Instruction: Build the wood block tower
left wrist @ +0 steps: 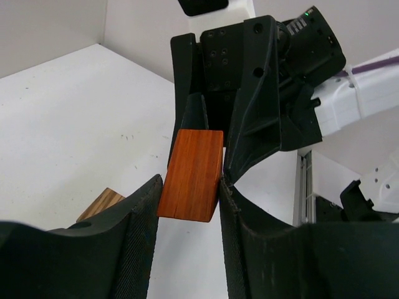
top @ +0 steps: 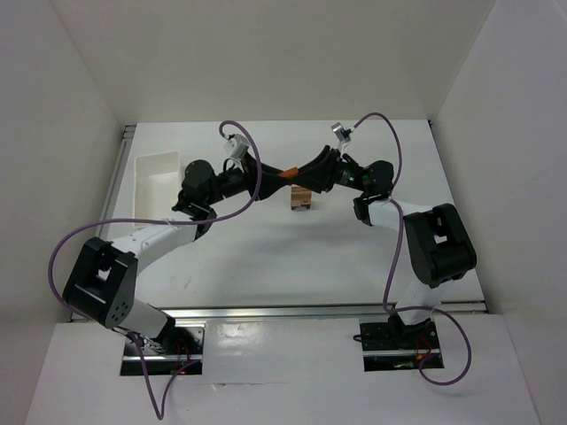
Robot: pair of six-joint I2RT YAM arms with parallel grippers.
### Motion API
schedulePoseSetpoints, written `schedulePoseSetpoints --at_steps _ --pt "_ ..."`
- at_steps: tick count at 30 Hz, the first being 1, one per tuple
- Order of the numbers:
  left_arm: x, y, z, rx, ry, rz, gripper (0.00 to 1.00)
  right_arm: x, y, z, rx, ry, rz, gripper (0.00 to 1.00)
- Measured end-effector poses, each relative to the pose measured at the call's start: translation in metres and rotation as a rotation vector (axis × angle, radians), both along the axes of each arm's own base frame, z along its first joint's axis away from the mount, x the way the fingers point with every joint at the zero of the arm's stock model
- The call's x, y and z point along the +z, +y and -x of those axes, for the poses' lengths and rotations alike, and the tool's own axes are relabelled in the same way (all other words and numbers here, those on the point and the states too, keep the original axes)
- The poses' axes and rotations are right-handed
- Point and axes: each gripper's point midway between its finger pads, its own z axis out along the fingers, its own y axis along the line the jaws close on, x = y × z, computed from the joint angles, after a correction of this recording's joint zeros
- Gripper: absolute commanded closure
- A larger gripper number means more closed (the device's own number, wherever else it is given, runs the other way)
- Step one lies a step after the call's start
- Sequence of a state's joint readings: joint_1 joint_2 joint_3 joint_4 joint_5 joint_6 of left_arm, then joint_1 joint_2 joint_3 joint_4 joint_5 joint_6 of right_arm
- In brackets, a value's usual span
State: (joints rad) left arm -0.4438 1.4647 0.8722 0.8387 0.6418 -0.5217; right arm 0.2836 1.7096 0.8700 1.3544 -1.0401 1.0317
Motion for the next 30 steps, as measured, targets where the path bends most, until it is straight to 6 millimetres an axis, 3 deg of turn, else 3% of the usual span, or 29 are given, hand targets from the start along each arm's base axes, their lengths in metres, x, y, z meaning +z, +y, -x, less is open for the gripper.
schedulePoseSetpoints --at_steps 4,5,9,10,19,26,30 --pt "-0.002 -0.002 0.007 -0.052 -0.025 -0.029 0.51 -0.003 0.000 0.006 0.033 -0.004 0.018 1.00" --pt "-0.002 -0.003 0.007 -0.071 -0.039 -0.043 0.64 -0.004 -0.001 0.007 0.041 -0.005 0.023 1.00" --pt "-0.002 -0.008 0.013 -0.152 -0.061 -0.097 0.89 -0.005 -0.004 0.010 0.064 -0.019 0.039 1.00" --pt "-0.002 -0.008 0.013 -0.161 -0.064 -0.105 1.00 -0.003 -0.004 0.010 0.070 -0.026 0.042 1.00" --pt "-0.002 -0.009 0.015 -0.173 -0.079 -0.118 1.00 -0.001 -0.006 0.013 0.102 -0.045 0.060 1.00" --pt "0.004 -0.010 0.018 -0.176 -0.096 -0.106 1.00 0.003 -0.008 0.016 0.139 -0.080 0.082 0.85" --pt "0.008 -0.011 0.020 -0.183 -0.114 -0.099 1.00 0.007 -0.009 0.018 0.163 -0.115 0.096 0.87"
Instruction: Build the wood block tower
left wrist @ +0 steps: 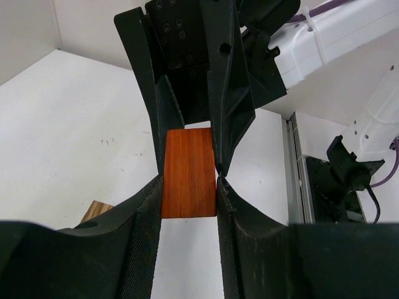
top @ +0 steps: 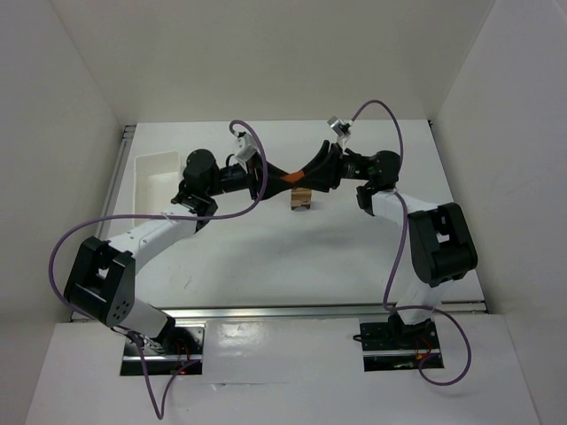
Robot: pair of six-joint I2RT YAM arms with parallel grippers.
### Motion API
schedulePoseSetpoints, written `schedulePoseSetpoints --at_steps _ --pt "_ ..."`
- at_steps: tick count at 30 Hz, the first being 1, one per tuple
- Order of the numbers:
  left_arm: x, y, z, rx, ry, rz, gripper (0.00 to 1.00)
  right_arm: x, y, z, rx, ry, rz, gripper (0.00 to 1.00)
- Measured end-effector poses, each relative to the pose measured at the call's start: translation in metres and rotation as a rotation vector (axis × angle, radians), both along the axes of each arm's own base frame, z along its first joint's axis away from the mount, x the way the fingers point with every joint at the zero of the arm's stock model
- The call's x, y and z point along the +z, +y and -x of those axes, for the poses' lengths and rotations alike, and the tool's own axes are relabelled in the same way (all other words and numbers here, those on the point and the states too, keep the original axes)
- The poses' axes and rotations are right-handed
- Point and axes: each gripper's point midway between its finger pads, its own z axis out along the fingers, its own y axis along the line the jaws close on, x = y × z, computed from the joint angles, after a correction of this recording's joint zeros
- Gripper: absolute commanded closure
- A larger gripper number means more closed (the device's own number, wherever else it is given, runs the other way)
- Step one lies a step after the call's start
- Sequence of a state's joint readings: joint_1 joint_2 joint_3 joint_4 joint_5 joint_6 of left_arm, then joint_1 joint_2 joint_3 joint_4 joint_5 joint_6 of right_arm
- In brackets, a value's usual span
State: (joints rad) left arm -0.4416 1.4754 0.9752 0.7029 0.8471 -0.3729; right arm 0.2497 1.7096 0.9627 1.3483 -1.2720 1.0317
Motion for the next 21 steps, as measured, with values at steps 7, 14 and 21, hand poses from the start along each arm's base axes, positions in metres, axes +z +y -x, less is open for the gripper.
schedulePoseSetpoints --at_steps 7,14,21 --pt "0.000 -0.001 0.004 -0.023 -0.030 -0.009 0.97 0.002 -0.002 0.002 0.038 -0.039 0.025 1.00" --pt "0.000 -0.003 0.010 -0.101 -0.104 -0.101 0.11 0.008 -0.007 -0.004 0.079 -0.232 0.062 1.00" --pt "-0.001 0.000 0.007 -0.123 -0.141 -0.194 0.01 0.020 -0.008 -0.030 0.047 -0.319 0.121 1.00"
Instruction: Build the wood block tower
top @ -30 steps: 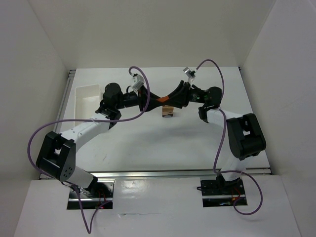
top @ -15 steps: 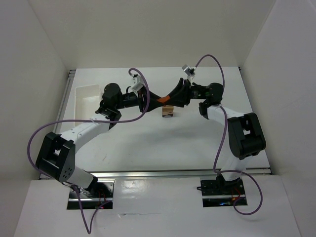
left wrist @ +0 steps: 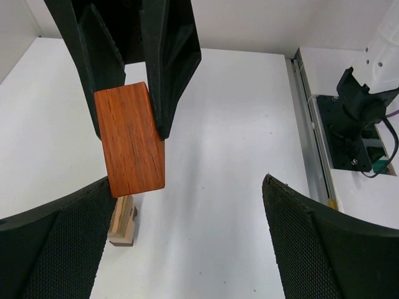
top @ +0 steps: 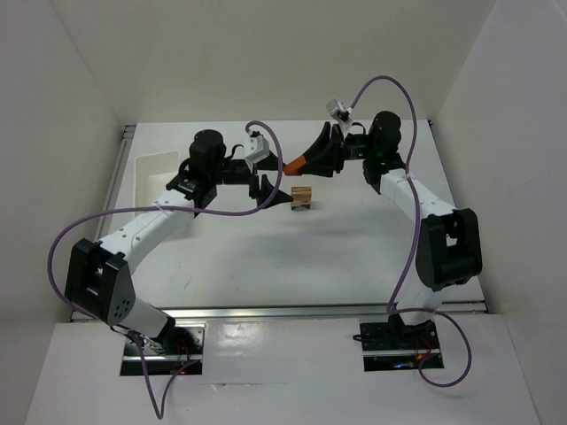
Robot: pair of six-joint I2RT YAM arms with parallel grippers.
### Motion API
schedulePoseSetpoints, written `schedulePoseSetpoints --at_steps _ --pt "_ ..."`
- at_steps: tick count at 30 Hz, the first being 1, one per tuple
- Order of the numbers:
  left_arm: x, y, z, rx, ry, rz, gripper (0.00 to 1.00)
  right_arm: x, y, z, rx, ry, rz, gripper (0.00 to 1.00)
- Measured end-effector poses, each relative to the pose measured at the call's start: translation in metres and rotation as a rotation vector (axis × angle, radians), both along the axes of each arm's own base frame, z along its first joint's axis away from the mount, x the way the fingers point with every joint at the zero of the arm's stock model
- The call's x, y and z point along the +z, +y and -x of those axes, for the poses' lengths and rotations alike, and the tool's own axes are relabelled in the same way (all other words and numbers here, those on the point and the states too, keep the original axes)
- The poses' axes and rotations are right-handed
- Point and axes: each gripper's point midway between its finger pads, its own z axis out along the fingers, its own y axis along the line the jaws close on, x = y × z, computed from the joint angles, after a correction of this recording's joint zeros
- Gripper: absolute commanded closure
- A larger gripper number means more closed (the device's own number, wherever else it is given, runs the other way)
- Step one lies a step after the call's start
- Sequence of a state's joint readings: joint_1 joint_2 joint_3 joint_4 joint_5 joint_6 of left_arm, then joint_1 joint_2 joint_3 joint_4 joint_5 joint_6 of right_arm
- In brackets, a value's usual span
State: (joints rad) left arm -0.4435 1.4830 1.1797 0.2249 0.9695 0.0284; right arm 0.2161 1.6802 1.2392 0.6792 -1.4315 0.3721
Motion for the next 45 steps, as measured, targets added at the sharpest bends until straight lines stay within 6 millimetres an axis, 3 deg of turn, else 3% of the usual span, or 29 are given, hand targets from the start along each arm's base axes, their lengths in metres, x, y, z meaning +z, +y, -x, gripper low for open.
schedulePoseSetpoints --at_steps 9,10,14,20,22,23,27,31,34,38,42,45 --pt "-0.009 -0.001 -0.010 0.006 -0.001 -0.051 0.01 -0.002 -0.002 -0.010 -0.061 0.005 0.085 1.00" --pt "-0.010 -0.001 -0.013 0.011 -0.004 -0.061 0.06 -0.003 -0.002 -0.011 -0.075 0.003 0.100 1.00" --pt "-0.016 -0.002 -0.020 0.018 0.011 -0.095 0.08 -0.011 0.001 -0.011 -0.096 -0.051 0.156 1.00" --pt "-0.028 -0.006 -0.023 -0.012 0.046 -0.135 0.22 -0.035 0.007 -0.007 -0.107 -0.086 0.251 1.00" --pt "-0.030 -0.007 -0.025 -0.017 0.051 -0.145 0.37 -0.038 0.008 -0.006 -0.098 -0.093 0.262 1.00" --pt "-0.031 -0.007 -0.027 -0.020 0.053 -0.151 0.52 -0.039 0.007 -0.005 -0.094 -0.094 0.266 1.00" --pt "-0.037 -0.006 -0.034 -0.010 0.056 -0.175 0.78 -0.044 0.007 -0.001 -0.081 -0.089 0.279 1.00" --pt "-0.038 -0.005 -0.033 -0.015 0.049 -0.185 1.00 -0.045 0.007 0.001 -0.076 -0.094 0.281 1.00" --pt "-0.037 -0.005 -0.033 -0.015 0.048 -0.186 1.00 -0.045 0.007 0.001 -0.076 -0.094 0.281 1.00" --pt "-0.036 -0.005 -0.033 -0.016 0.049 -0.181 1.00 -0.043 0.008 0.000 -0.076 -0.092 0.277 0.60" --pt "-0.034 -0.009 -0.038 0.003 0.063 -0.133 1.00 -0.038 0.009 -0.001 -0.097 -0.095 0.248 0.51" --pt "-0.047 -0.011 -0.030 0.019 0.144 -0.075 1.00 -0.036 0.005 0.002 -0.143 -0.100 0.214 0.44"
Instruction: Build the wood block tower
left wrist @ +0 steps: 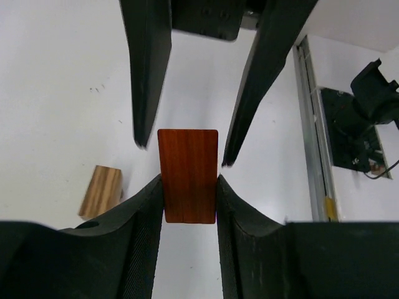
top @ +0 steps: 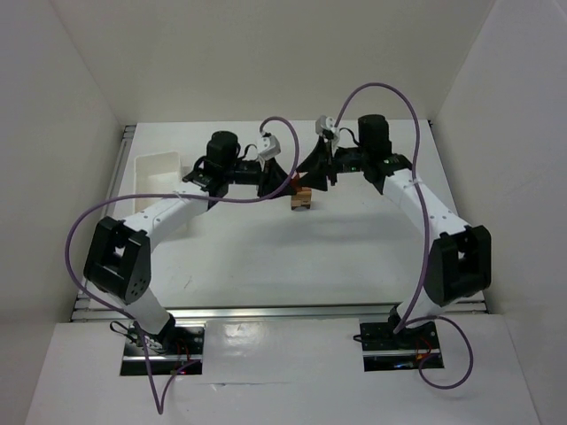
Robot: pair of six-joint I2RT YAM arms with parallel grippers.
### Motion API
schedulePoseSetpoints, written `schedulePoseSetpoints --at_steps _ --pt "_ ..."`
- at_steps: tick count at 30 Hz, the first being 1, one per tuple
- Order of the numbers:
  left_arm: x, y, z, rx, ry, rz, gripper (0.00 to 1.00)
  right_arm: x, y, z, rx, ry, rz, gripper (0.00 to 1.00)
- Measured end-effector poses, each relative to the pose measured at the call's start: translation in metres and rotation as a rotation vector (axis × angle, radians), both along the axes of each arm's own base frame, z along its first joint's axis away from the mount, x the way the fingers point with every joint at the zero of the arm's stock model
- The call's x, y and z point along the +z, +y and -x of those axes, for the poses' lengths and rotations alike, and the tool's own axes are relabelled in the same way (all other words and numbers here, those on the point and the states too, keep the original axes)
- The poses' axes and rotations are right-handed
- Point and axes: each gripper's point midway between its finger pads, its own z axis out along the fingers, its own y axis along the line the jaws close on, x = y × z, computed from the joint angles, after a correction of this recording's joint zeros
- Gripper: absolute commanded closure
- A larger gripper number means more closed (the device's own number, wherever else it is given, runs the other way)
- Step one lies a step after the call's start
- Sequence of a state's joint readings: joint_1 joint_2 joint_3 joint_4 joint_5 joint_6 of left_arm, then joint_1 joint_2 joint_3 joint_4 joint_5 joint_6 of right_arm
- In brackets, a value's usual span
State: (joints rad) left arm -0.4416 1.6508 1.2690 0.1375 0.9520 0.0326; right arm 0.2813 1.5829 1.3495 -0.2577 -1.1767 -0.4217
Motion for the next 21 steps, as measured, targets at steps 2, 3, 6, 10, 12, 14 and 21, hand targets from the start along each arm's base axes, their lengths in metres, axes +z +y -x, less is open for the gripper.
schedulePoseSetpoints --at_steps 2,3,6,10,12,14,21 --pt "-0.010 0.000 0.007 0.020 0.050 0.037 1.00 0.004 -0.004 0.005 -0.037 -0.025 -0.032 0.44" --pt "-0.013 0.001 0.010 0.034 0.075 0.052 1.00 0.007 -0.006 0.007 -0.053 -0.038 -0.048 0.42" --pt "-0.012 0.002 0.014 0.074 0.110 0.109 1.00 0.026 -0.009 0.006 -0.094 -0.076 -0.094 0.42" --pt "0.010 0.005 0.011 0.142 0.092 0.215 1.00 0.047 -0.013 0.000 -0.130 -0.107 -0.168 0.42" --pt "0.019 0.008 0.014 0.168 0.094 0.278 1.00 0.045 -0.017 0.000 -0.142 -0.095 -0.199 0.41" --pt "0.027 0.012 0.016 0.191 0.091 0.352 1.00 0.037 -0.020 0.001 -0.155 -0.052 -0.223 0.41" --pt "0.026 0.017 0.015 0.203 0.200 0.472 1.00 0.038 -0.020 0.014 -0.102 0.015 -0.315 0.35"
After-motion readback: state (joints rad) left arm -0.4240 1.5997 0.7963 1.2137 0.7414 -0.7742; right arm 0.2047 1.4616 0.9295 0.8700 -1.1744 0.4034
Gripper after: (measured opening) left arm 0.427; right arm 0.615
